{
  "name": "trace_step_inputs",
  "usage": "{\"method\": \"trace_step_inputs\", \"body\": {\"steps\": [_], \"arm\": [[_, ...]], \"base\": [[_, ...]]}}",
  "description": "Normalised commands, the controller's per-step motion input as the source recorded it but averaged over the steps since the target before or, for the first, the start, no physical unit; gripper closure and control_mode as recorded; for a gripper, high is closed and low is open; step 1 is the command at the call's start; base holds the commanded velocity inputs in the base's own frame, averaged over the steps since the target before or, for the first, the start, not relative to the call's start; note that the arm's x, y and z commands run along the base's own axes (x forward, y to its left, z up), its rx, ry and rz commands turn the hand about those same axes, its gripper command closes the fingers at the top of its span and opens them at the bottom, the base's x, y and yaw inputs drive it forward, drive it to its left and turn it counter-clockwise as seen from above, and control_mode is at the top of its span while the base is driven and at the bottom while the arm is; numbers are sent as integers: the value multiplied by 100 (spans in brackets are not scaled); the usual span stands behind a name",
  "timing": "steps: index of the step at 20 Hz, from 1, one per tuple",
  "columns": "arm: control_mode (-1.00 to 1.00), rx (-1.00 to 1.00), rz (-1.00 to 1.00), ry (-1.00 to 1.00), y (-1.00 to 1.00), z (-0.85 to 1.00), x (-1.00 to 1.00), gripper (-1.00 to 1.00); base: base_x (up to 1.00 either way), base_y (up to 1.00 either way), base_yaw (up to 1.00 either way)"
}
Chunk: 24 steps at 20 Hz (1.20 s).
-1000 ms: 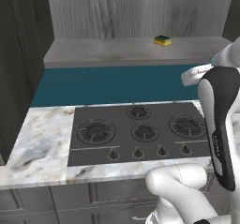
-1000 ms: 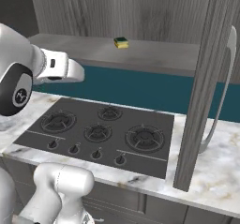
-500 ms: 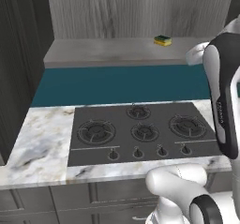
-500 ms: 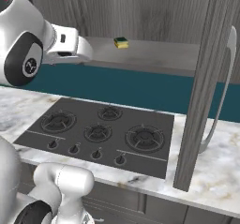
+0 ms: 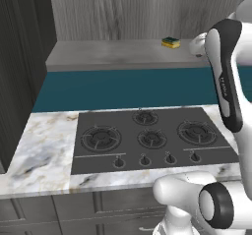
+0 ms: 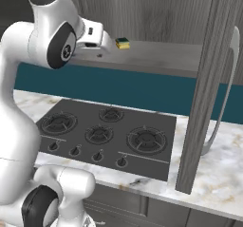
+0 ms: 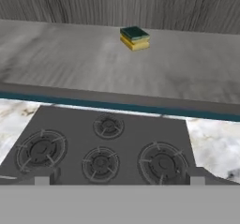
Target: Locate and retrieve the soap dispenser and sponge from the cabinet. Place them next to the sink.
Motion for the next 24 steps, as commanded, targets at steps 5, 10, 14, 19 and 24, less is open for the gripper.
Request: {"method": "trace_step_inputs", "body": {"steps": [5,10,14,19,24], "arm": [[-100,4,0,0,-29,-13,71,-100],[-100,4,3,-5,-13,-23,50,-100],[-100,6,8,-4,-15,-17,61,-100],[-100,3,6,0,-13,-5,64,-100],[-100,0,2,5,-19,0,64,-100]], "base": [[0,0,0],[0,0,0],[0,0,0],[0,0,0],[0,0,0]]}}
